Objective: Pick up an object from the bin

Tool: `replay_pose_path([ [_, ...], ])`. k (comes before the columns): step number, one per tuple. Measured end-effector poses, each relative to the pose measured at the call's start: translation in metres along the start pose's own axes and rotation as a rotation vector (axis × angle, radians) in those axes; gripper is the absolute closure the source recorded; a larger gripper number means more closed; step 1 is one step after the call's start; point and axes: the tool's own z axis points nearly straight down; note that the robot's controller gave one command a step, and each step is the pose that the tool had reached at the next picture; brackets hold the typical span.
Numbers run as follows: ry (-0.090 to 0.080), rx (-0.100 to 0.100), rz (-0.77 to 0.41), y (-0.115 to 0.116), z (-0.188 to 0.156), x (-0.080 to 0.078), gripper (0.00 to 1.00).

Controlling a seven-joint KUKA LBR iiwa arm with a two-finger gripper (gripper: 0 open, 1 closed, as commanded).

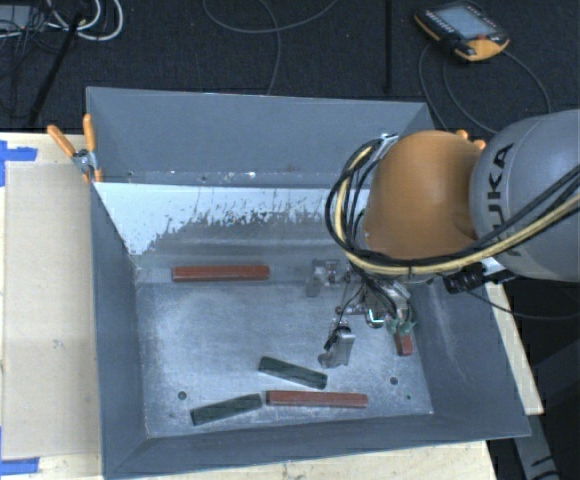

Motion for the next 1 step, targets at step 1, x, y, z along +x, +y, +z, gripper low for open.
replay_pose_path([
  [1,-0.008,0.0,0.001,-0.0001,-0.0042,-0.0016,0.0],
])
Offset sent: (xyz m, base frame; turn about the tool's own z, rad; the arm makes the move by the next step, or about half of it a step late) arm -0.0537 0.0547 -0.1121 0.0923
